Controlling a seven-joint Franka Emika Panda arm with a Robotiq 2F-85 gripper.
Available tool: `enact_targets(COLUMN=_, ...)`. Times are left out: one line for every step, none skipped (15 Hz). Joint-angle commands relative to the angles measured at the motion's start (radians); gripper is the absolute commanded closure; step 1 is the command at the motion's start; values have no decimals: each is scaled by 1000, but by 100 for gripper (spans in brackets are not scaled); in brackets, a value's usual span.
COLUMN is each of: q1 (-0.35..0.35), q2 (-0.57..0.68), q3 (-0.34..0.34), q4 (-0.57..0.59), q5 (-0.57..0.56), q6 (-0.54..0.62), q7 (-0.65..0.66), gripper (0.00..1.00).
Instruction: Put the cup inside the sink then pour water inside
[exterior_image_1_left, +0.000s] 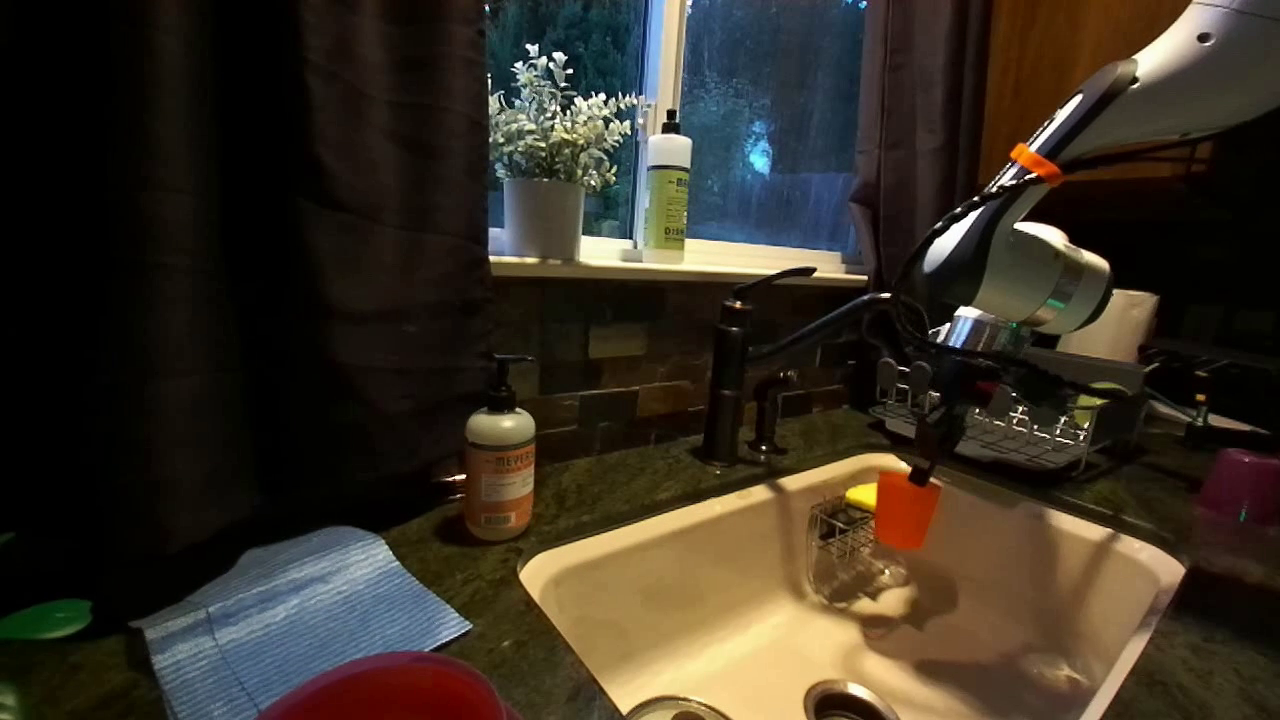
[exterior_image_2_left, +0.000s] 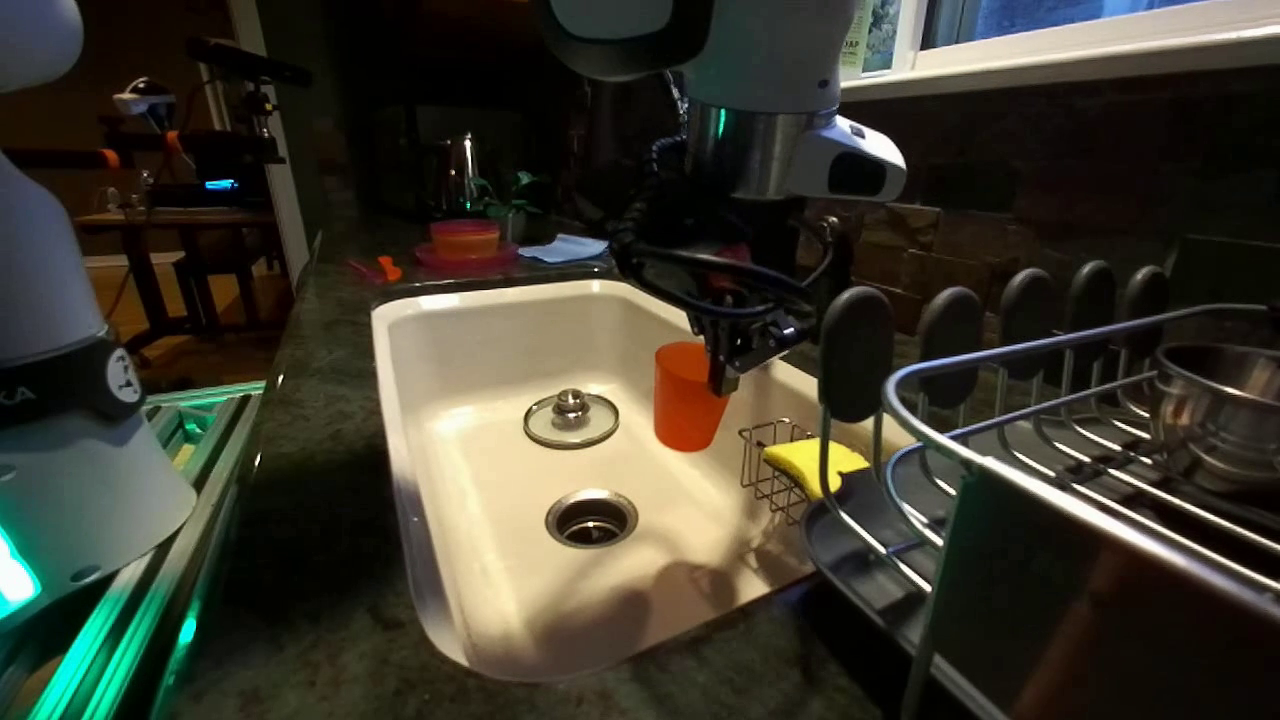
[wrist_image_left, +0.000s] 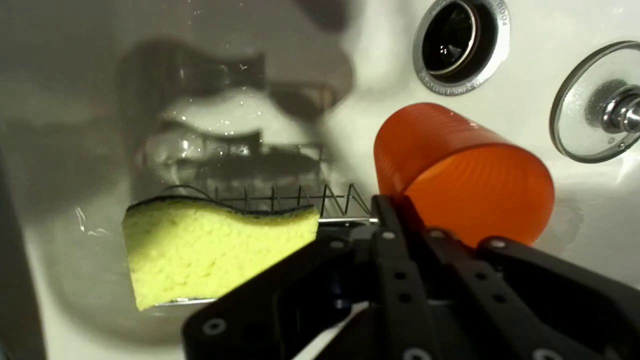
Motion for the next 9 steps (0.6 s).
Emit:
enact_targets(q1=-23, q2=43, q3=25, q4=-1, q5=-22, q6=27, q7=127, gripper=99)
enact_targets(q1=-25, q2=50, q3=28, q4=-3, q5=-31, q6=39, q7=156, gripper=99)
enact_targets(q1=-29, q2=59, q3=31, q4=-1, q5=-39, q6=43, q7=182, gripper=99)
enact_targets(q1=-31, q2=70, q3=34, q4=2, q5=-49, q6=52, q7=208, gripper=99)
enact_targets(q1=-32, q2=81, q3=36, q4=5, q5=-62, q6=68, q7=241, gripper=99)
enact_targets(q1=-34, q2=92, q3=38, q4=7, q5=-78, q6=77, q7=268, gripper=99)
enact_targets(q1=-36, q2=105, q3=40, q4=9, q5=-102, q6=95, q7=296, gripper=99)
enact_targets(q1=-37, q2=114, q3=42, q4=8, q5=-128, q6=116, q7=317, gripper=99)
enact_targets(q1=-41, q2=119, q3=42, q4=5, q5=-156, q6=136, q7=331, gripper=99)
